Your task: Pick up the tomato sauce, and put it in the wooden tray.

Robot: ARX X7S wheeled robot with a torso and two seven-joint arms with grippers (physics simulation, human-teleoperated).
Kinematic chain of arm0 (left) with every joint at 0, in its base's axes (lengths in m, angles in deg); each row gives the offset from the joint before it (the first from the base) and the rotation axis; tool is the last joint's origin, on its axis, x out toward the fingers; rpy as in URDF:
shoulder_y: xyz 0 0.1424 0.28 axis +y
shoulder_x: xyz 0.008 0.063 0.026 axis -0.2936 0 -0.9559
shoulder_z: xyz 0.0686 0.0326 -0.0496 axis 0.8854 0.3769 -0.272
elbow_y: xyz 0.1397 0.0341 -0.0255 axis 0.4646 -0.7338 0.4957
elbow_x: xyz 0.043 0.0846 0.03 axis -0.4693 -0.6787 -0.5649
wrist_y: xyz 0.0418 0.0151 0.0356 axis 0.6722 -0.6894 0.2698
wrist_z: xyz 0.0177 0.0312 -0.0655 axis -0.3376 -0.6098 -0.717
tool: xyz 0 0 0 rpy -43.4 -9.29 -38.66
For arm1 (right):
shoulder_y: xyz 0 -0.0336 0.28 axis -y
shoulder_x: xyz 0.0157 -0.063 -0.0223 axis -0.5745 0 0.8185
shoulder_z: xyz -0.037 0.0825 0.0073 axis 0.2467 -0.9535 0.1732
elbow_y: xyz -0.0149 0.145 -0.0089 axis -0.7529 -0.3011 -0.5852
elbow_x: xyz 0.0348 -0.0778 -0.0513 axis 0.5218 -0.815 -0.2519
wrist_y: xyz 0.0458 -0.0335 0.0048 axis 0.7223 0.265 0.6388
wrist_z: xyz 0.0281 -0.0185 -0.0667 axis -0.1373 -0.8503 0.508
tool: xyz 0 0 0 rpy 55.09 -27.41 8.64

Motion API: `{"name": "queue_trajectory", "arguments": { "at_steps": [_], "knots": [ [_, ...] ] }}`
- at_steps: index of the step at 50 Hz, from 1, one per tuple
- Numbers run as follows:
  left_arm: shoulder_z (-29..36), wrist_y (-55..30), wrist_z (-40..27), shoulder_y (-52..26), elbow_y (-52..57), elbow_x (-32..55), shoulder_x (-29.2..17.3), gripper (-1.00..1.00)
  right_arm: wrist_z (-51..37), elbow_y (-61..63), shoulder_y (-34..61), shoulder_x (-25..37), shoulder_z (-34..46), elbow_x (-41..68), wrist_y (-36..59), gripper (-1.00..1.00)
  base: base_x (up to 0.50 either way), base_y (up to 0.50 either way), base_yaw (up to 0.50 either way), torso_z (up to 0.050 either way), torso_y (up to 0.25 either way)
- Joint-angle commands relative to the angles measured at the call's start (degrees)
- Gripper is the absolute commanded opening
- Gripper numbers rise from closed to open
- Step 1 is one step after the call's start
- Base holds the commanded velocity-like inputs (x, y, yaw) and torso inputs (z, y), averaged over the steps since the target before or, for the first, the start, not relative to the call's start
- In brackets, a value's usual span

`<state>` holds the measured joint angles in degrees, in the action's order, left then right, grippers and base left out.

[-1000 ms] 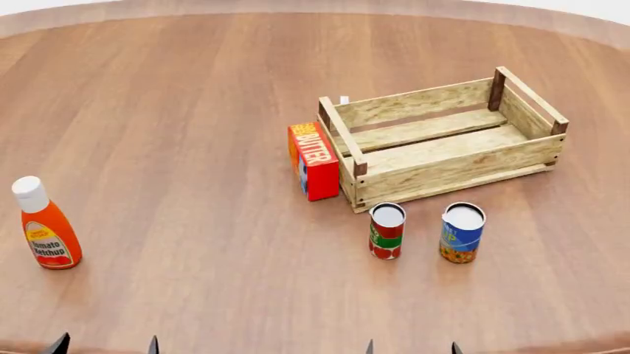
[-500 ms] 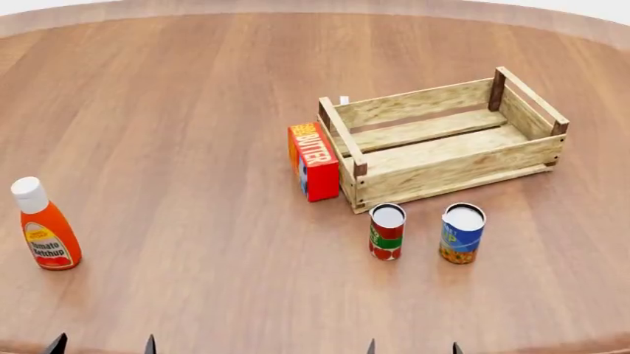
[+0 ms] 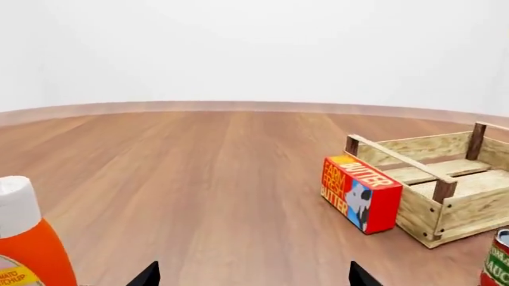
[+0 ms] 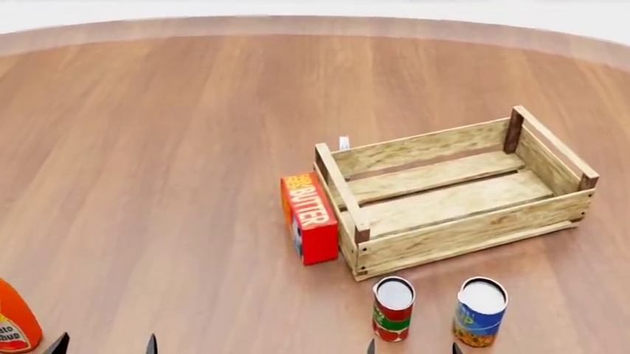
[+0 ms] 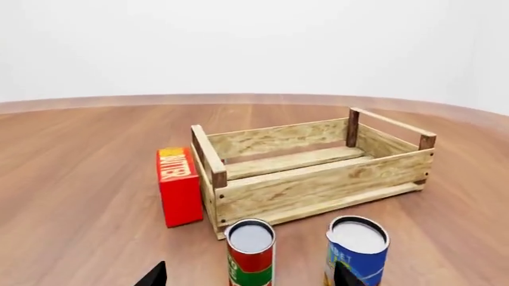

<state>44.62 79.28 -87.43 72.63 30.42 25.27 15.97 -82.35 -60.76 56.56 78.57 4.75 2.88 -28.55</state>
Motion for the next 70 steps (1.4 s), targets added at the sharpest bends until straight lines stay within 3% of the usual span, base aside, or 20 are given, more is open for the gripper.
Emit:
{"name": "queue_trajectory", "arguments": {
  "at_steps": [1, 41, 70],
  "knots": [
    [0.8, 0.0, -0.7, -0.1, 0.0, 0.6, -0.5, 1.00, -0.6, 0.0, 0.1, 0.6, 0.8, 0.6, -0.1, 1.00, 0.50, 0.00, 0.00, 0.000, 0.000],
    [2.7, 0.4, -2.5, -0.6, -0.6, 2.2, -2.0, 1.00, -3.5, -0.5, 0.0, 1.8, 2.7, 0.7, -2.5, 1.00, 0.50, 0.00, 0.00, 0.000, 0.000],
    [4.1, -0.8, -4.1, -0.9, -0.6, 2.4, -3.0, 1.00, -3.6, -0.6, 0.1, 2.7, 4.1, 2.3, -2.8, 1.00, 0.01, 0.00, 0.00, 0.000, 0.000]
  ]
}}
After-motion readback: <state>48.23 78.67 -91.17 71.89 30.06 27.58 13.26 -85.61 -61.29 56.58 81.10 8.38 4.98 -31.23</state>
